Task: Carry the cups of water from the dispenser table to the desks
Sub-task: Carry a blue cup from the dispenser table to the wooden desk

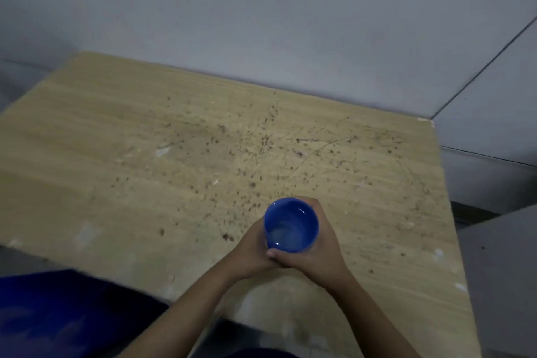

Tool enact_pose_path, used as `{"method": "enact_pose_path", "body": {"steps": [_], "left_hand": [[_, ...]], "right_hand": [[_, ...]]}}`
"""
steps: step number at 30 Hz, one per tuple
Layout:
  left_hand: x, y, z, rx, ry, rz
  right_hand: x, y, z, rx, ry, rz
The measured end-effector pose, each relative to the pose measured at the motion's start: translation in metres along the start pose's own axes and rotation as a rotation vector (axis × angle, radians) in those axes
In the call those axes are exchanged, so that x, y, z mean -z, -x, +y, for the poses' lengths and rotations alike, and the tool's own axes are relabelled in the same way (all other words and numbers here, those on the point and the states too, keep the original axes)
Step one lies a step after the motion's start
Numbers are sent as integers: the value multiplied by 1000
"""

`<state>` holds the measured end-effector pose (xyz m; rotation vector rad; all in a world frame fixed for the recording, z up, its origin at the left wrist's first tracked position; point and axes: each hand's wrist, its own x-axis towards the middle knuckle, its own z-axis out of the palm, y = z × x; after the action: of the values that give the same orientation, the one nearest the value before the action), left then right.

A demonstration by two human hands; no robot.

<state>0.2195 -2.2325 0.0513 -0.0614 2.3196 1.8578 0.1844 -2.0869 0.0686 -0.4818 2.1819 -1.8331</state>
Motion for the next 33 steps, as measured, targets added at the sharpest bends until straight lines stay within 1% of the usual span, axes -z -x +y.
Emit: {"method": "enact_pose_path", "body": {"steps": [4,9,12,16,19,21,24,27,33], "left_hand": [[27,-47,0,0,2,-61],[51,-101,-15,3,29,-67],[61,-134,-27,-14,32,-22],[65,-172,-38,-5,89,80],[68,-199,-38,6,98,155],[72,-217,-36,0,110,177],[83,-243,-33,-14,98,190],[95,-265,-27,-53,52,165],[110,-299,-28,-78,43,132]], "right_hand": [[-6,-48,5,-22,39,48],[-11,-102,13,-32,74,97],[-10,-133,24,-30,72,126],[-3,-173,35,1,70,168],[3,-202,37,23,87,189],[7,-220,40,37,96,203],[9,-247,42,45,85,238],[8,-271,47,57,102,278],[10,-306,60,79,137,317]]}}
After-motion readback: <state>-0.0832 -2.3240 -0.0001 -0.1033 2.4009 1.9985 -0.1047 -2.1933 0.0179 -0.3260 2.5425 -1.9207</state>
